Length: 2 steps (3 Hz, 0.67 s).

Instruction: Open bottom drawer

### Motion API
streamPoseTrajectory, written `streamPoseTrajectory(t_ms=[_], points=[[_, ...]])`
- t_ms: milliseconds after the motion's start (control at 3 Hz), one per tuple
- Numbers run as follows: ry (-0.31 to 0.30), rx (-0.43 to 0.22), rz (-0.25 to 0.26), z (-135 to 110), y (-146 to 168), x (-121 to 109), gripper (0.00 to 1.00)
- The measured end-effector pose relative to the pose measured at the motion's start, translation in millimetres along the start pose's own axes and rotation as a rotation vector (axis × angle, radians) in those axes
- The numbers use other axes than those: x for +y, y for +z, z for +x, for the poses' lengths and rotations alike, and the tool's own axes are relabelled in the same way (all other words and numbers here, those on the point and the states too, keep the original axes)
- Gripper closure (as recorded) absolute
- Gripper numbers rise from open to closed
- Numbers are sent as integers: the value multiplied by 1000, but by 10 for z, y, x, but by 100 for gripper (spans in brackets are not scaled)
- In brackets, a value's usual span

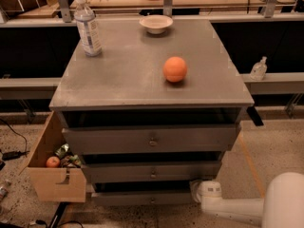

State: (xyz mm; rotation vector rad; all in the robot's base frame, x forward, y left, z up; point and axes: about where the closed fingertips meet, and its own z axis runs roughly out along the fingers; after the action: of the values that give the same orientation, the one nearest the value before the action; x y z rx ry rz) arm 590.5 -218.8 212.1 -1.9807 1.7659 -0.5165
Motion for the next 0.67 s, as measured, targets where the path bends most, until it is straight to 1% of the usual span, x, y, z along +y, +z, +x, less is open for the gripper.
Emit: streamPoseTrajectory(t_ms=[667], points=[[0, 0, 0, 0, 0, 0, 100]])
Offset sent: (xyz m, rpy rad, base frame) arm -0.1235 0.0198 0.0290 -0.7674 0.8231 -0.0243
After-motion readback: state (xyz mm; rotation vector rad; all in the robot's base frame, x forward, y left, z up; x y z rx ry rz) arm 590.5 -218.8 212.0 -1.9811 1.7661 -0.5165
